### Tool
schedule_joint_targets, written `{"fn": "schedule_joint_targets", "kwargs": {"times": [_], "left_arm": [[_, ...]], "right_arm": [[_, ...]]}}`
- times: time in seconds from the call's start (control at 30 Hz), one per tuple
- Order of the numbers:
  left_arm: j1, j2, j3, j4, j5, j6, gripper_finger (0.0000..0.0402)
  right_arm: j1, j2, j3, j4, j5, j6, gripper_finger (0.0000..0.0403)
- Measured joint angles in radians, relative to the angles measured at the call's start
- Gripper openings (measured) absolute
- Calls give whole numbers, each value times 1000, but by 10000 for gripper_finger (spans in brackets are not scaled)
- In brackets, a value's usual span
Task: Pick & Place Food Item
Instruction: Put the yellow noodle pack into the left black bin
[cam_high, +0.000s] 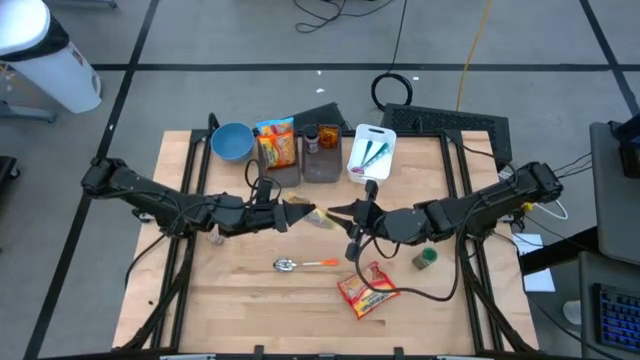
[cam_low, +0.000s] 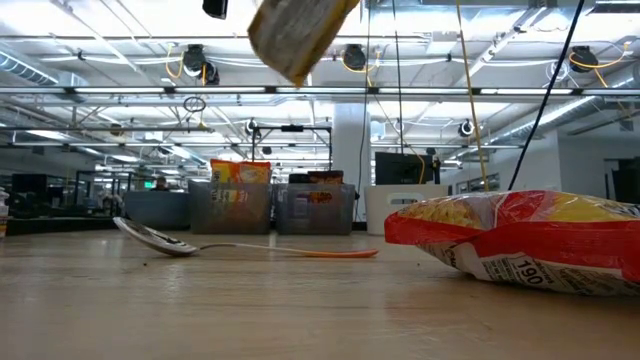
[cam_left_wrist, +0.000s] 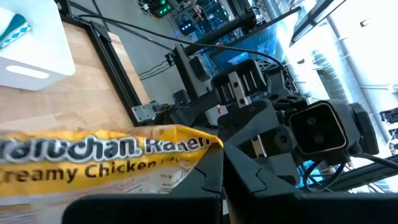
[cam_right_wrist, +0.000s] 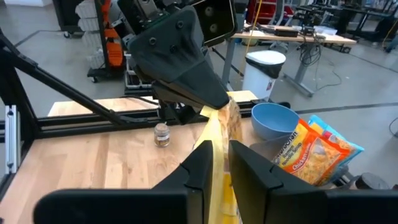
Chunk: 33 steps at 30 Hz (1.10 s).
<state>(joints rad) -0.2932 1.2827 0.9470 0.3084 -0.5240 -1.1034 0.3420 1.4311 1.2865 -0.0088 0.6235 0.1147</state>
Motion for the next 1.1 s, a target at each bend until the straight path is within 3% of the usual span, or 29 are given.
{"fn": "schedule_joint_targets", "kwargs": {"times": [0.2,0.67,1.1], "left_arm": [[0,0,0,0,0,0,0],[7,0,0,3,-1,-4,0],[18,0,0,24,-2,-1,0]], "right_arm": [[0,0,0,-11,-1,-22,47],[0,0,0,-12,-1,4,144],[-16,2,-2,-34,0,28,147]]}}
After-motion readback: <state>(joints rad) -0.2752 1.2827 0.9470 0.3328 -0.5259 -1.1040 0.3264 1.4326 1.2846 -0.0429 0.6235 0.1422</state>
